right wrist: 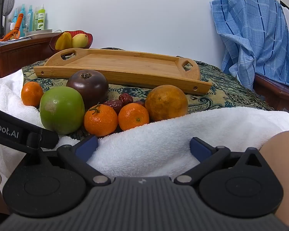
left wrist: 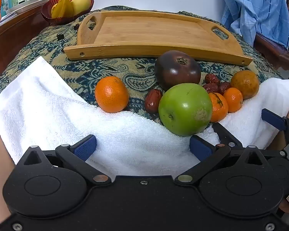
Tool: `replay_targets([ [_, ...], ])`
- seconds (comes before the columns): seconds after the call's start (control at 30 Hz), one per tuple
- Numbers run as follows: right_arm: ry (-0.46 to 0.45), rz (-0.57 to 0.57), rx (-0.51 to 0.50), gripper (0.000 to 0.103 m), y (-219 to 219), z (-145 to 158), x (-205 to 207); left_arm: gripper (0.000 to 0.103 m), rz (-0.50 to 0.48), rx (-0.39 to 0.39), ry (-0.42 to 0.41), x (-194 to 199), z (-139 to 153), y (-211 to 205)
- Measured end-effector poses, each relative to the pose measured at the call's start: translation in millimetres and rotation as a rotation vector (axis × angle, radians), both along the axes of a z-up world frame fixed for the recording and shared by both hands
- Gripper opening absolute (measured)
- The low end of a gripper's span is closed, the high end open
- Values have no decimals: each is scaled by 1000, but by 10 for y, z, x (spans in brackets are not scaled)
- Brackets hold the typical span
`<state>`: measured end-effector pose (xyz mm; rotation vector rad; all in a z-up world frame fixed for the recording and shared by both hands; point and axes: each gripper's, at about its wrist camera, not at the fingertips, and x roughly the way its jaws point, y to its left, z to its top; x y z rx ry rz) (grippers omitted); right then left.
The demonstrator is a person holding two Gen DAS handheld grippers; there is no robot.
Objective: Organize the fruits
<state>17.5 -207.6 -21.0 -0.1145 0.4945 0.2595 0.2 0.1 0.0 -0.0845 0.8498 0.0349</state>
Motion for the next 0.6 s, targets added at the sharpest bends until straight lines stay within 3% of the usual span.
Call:
replay_targets([
  [0.6,-1,0,0,103,2,-1,-3,103,0,3,1,-1,0,-1],
])
